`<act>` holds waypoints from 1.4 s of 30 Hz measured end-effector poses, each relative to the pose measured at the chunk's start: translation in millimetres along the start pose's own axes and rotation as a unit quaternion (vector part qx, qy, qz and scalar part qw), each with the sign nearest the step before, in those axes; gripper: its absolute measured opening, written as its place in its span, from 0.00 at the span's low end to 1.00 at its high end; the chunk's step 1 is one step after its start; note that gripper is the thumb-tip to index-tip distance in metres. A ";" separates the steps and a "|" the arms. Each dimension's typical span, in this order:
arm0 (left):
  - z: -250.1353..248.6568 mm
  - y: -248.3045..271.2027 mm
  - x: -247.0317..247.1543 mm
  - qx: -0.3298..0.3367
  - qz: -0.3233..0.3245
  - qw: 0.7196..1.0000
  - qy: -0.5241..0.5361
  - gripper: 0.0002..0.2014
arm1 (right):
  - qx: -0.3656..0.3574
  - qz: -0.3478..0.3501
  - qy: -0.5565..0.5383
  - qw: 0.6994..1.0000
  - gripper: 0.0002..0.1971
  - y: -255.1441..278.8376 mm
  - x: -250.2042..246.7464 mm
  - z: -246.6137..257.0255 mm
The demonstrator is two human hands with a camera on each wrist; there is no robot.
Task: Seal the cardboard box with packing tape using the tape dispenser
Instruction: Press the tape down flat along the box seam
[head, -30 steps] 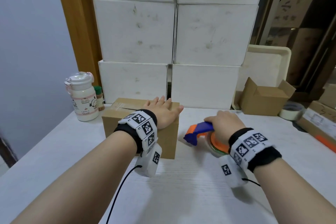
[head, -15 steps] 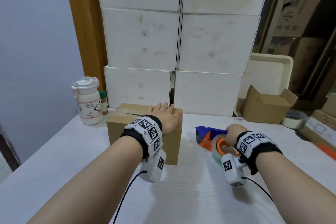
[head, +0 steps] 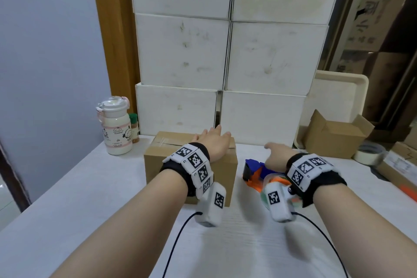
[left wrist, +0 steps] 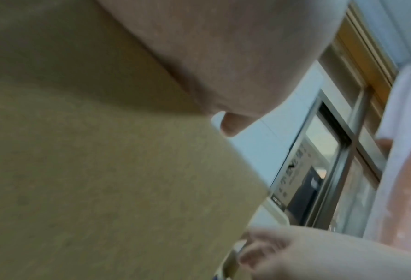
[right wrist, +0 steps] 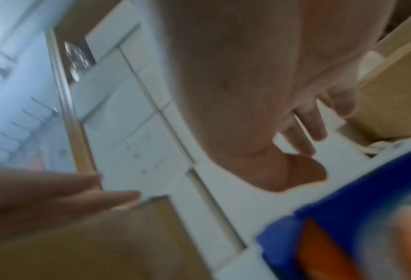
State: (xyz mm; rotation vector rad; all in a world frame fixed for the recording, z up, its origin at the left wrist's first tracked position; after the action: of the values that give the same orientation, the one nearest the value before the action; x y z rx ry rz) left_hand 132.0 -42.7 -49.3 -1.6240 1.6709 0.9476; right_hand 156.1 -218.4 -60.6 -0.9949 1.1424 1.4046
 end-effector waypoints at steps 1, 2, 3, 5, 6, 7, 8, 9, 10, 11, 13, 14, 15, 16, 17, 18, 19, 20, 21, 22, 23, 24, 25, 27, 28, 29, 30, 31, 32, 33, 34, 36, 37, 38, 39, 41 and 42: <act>-4.1 0.6 -3.8 0.004 -0.008 0.998 0.066 0.27 | -0.020 -0.009 -0.061 0.998 0.27 1.1 -9.0 11.7; -8.4 1.5 -8.5 0.010 -0.017 0.990 0.141 0.26 | -0.038 -0.022 -0.117 0.992 0.26 2.6 -17.9 22.9; -12.3 2.5 -14.6 0.022 -0.030 0.976 0.213 0.25 | -0.055 -0.036 -0.161 0.985 0.25 4.6 -25.6 32.8; -8.8 5.7 -30.0 0.033 -0.056 0.939 0.339 0.21 | -0.078 -0.043 -0.219 0.972 0.25 10.8 -32.7 47.8; -1.2 7.4 -40.0 0.032 -0.078 0.921 0.380 0.20 | -0.084 -0.041 -0.238 0.967 0.26 13.4 -33.0 53.1; 8.9 9.4 -50.6 0.031 -0.105 0.911 0.397 0.18 | -0.091 -0.039 -0.251 0.963 0.28 16.2 -32.7 57.7; 19.8 12.1 -59.0 0.019 -0.132 0.913 0.387 0.18 | -0.090 -0.033 -0.260 0.961 0.31 17.4 -29.6 60.7; 32.5 14.3 -64.5 -0.006 -0.158 0.924 0.349 0.19 | -0.088 -0.029 -0.264 0.960 0.33 17.4 -25.3 63.5; 44.9 15.7 -66.6 -0.044 -0.176 0.946 0.268 0.21 | -0.081 -0.027 -0.263 0.961 0.36 16.8 -20.2 65.6; 53.5 18.7 -65.0 -0.086 -0.176 0.968 0.155 0.23 | -0.073 -0.025 -0.259 0.963 0.38 16.1 -15.2 67.9; 62.0 21.3 -54.4 -0.149 -0.145 0.977 -0.037 0.29 | -0.051 -0.019 -0.250 0.967 0.42 14.6 -4.8 72.5; 63.7 21.2 -48.0 -0.162 -0.130 0.976 -0.068 0.31 | -0.039 -0.011 -0.248 0.968 0.44 14.3 0.3 74.7; 63.9 20.6 -43.3 -0.166 -0.120 0.976 -0.073 0.32 | -0.027 -0.004 -0.247 0.969 0.44 14.3 4.6 76.4; 63.2 19.3 -41.5 -0.161 -0.120 0.977 -0.074 0.32 | -0.016 -0.001 -0.246 0.969 0.44 14.1 7.9 77.2; 63.5 17.3 -40.5 -0.155 -0.119 0.978 -0.076 0.33 | -0.007 0.000 -0.244 0.970 0.44 14.3 10.3 77.3; 64.0 15.3 -39.7 -0.151 -0.118 0.978 -0.080 0.34 | -0.002 0.000 -0.240 0.971 0.44 14.2 11.9 77.5; 64.1 15.0 -40.1 -0.149 -0.116 0.978 -0.083 0.34 | 0.000 0.000 -0.237 0.972 0.44 14.4 13.2 77.5; 65.2 14.7 -40.0 -0.149 -0.115 0.979 -0.084 0.34 | 0.001 0.002 -0.234 0.972 0.45 14.4 14.0 77.5; 65.8 14.4 -39.7 -0.147 -0.115 0.979 -0.085 0.34 | 0.002 0.002 -0.232 0.973 0.45 14.5 14.7 77.1; 66.0 14.3 -38.8 -0.145 -0.116 0.979 -0.089 0.35 | 0.003 0.002 -0.231 0.973 0.45 14.4 15.3 76.7; 65.2 14.9 -39.2 -0.142 -0.119 0.978 -0.095 0.35 | 0.004 0.001 -0.230 0.973 0.45 14.6 15.5 76.5; 65.1 15.3 -39.6 -0.143 -0.121 0.977 -0.099 0.36 | 0.004 -0.001 -0.227 0.974 0.45 14.7 15.6 76.2; 65.1 15.2 -39.5 -0.145 -0.121 0.977 -0.101 0.37 | 0.005 -0.004 -0.225 0.974 0.45 15.0 15.5 76.0; 65.3 15.8 -39.4 -0.152 -0.115 0.976 -0.103 0.38 | 0.006 -0.010 -0.217 0.976 0.43 15.6 15.0 75.6; 65.1 16.4 -39.2 -0.154 -0.112 0.976 -0.104 0.38 | 0.006 -0.013 -0.215 0.977 0.42 16.0 14.6 75.3; 65.2 16.2 -39.3 -0.154 -0.110 0.976 -0.104 0.38 | 0.006 -0.015 -0.214 0.977 0.42 16.3 14.4 74.8; 65.4 15.8 -39.6 -0.152 -0.110 0.977 -0.105 0.37 | 0.006 -0.018 -0.215 0.976 0.41 16.5 14.0 74.8; 65.4 15.4 -39.9 -0.150 -0.109 0.977 -0.105 0.37 | 0.005 -0.020 -0.215 0.976 0.40 16.2 13.8 74.6; 65.8 15.0 -39.9 -0.149 -0.107 0.978 -0.103 0.37 | 0.004 -0.021 -0.215 0.976 0.40 15.9 13.8 74.4; 66.7 14.5 -39.7 -0.150 -0.104 0.978 -0.099 0.38 | 0.004 -0.020 -0.214 0.977 0.39 15.3 14.1 74.3; 67.7 13.9 -39.4 -0.152 -0.100 0.979 -0.096 0.38 | 0.006 -0.018 -0.215 0.976 0.39 15.0 14.6 74.0; 68.8 12.8 -39.2 -0.155 -0.097 0.979 -0.090 0.40 | 0.008 -0.015 -0.215 0.977 0.39 14.5 15.4 73.8; 69.2 12.3 -39.4 -0.156 -0.099 0.979 -0.088 0.40 | 0.008 -0.016 -0.212 0.977 0.39 14.0 15.4 74.1; 69.9 11.8 -39.6 -0.158 -0.102 0.978 -0.084 0.40 | 0.006 -0.017 -0.210 0.977 0.39 13.7 15.4 74.2; 70.6 11.4 -40.0 -0.161 -0.105 0.978 -0.081 0.40 | 0.004 -0.016 -0.211 0.977 0.39 13.0 15.5 74.7; 72.3 10.1 -40.2 -0.170 -0.106 0.977 -0.071 0.41 | 0.001 -0.012 -0.215 0.977 0.37 11.4 16.6 75.0; 73.1 9.5 -40.6 -0.176 -0.106 0.977 -0.066 0.41 | 0.000 -0.011 -0.217 0.976 0.36 10.6 17.0 75.1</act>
State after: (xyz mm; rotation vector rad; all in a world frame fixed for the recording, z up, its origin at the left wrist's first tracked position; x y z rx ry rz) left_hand 121.0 40.6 -55.4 -1.8773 1.2621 1.2610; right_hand 143.6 -141.7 -60.1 -0.6515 0.8040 1.5105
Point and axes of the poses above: each hand's wrist, its own y-axis away from the middle knuckle, its own x-axis out of the palm, z = x × y, the point moved 9 cm from there along -y, towards the middle knuckle, and after that the axes turned 1 degree about z, right-handed, at the moved point
